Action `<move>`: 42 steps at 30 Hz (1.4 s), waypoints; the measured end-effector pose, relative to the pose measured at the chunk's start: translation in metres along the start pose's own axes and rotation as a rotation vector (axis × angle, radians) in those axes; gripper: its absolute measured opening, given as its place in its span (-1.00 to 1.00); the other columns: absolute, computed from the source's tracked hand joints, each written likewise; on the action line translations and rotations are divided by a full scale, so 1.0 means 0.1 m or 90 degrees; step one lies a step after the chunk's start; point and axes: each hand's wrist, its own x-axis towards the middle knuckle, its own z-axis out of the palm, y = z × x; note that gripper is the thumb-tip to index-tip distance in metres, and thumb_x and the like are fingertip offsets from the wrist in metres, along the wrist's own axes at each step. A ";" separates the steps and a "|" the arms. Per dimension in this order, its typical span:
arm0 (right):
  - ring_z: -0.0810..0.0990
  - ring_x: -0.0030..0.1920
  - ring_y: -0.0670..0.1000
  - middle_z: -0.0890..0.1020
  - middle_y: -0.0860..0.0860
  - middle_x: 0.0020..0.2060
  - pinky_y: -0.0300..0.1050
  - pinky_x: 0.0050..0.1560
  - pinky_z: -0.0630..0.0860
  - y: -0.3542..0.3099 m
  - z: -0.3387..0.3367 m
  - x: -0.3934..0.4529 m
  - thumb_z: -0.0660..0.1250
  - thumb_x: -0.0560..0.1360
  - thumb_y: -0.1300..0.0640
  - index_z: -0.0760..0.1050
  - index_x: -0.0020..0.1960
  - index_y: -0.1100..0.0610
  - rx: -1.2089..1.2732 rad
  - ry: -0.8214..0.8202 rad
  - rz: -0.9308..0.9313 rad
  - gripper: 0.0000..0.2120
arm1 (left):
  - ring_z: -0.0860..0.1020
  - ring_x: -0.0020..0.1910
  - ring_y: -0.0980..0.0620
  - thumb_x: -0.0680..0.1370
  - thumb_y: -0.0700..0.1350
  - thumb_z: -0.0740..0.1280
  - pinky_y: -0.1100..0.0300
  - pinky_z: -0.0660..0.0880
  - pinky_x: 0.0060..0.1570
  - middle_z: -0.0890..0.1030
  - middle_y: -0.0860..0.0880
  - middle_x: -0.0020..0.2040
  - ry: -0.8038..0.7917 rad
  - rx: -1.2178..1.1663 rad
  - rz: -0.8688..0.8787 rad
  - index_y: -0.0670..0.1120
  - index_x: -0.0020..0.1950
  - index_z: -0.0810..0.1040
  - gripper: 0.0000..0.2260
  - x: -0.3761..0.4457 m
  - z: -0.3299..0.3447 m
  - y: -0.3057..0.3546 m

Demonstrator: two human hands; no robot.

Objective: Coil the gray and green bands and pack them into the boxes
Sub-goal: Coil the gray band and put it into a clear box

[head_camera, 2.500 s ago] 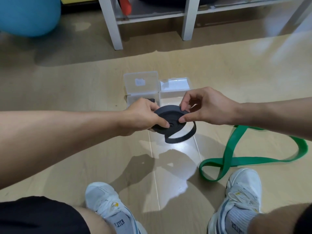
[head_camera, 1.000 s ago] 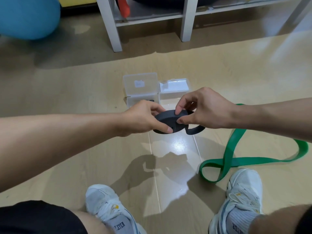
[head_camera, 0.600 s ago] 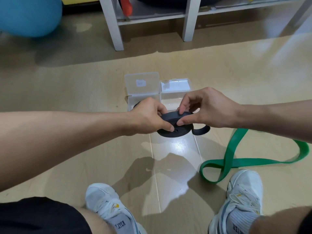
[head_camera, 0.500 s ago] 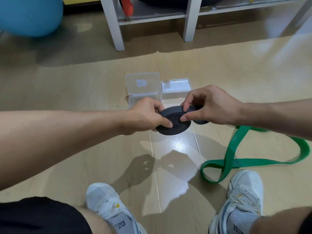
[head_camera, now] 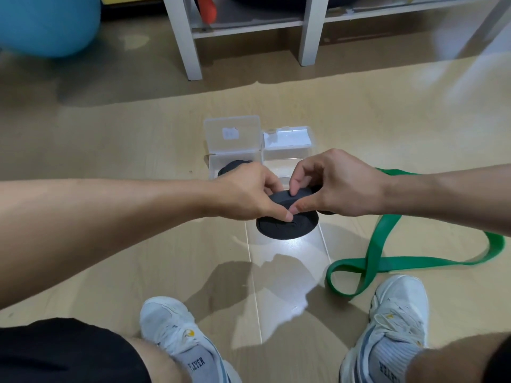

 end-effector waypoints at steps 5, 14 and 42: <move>0.66 -0.31 -0.13 0.74 -0.13 -0.21 -0.23 -0.29 0.56 0.00 -0.01 0.02 0.64 0.35 0.11 0.63 -0.09 -0.01 -0.001 -0.009 -0.013 -0.77 | 0.59 -0.31 -0.04 0.39 -0.16 0.62 0.07 0.57 -0.18 0.70 -0.15 -0.25 -0.007 -0.058 -0.037 -0.15 -0.12 0.70 -0.84 0.02 -0.03 -0.02; 0.65 -0.24 -0.15 0.74 -0.14 -0.23 -0.26 -0.16 0.58 0.09 -0.09 0.06 0.62 0.37 0.12 0.70 -0.07 0.02 0.053 0.049 -0.011 -0.82 | 0.68 -0.07 -0.07 0.50 -0.26 0.51 -0.10 0.66 0.07 0.67 -0.05 -0.20 -0.062 -0.203 -0.050 -0.09 -0.14 0.58 -0.86 -0.02 -0.08 -0.16; 0.67 -0.23 0.09 0.73 0.04 -0.25 0.02 -0.12 0.64 -0.02 0.01 -0.03 0.62 0.35 0.09 0.73 -0.05 -0.14 0.010 0.020 -0.005 -0.78 | 0.71 -0.05 0.03 0.39 -0.04 0.63 0.04 0.58 0.15 0.75 0.01 -0.05 -0.078 -0.145 -0.010 -0.01 0.02 0.67 -0.74 -0.03 0.02 -0.19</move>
